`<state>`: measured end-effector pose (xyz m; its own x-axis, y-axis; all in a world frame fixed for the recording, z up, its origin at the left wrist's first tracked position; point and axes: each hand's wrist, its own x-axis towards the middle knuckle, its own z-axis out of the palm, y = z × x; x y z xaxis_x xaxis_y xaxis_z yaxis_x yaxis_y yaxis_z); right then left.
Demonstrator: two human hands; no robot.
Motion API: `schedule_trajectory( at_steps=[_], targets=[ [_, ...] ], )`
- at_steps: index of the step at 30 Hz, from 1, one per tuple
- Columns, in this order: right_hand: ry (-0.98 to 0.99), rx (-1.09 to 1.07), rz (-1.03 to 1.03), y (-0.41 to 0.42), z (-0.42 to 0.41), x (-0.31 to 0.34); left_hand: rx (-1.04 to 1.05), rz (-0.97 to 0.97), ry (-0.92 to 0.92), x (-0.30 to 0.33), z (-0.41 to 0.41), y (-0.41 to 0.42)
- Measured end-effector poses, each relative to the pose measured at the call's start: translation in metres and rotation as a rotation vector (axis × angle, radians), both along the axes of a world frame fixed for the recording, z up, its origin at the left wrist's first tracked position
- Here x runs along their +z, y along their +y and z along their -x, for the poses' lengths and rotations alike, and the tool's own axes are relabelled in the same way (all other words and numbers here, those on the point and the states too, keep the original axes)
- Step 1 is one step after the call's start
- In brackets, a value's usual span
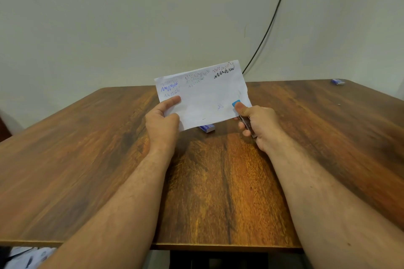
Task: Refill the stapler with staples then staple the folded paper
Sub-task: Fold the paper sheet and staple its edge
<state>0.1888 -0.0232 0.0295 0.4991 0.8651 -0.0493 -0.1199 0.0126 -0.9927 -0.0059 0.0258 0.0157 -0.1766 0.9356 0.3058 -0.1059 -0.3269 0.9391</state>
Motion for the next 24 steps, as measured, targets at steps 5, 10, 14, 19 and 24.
schedule_trajectory(
  at_steps=[5, 10, 14, 19, 24],
  targets=[
    [0.031, -0.036, -0.040, 0.001, 0.001, 0.001, -0.029, 0.002, 0.012, 0.001, -0.001, -0.002],
    [0.172, 0.109, -0.091, 0.005, 0.000, -0.002, -0.046, 0.011, -0.013, -0.001, 0.000, 0.001],
    [0.235, 0.117, -0.122, 0.005, 0.003, -0.003, -0.093, -0.018, 0.029, -0.004, -0.002, 0.005],
    [0.209, 0.086, -0.106, 0.006, 0.009, -0.006, -0.076, -0.096, 0.288, -0.010, -0.003, 0.006],
    [0.123, 0.100, -0.039, 0.007, 0.015, -0.009, 0.269, -0.257, 0.789, -0.008, -0.004, 0.001]
  ],
)
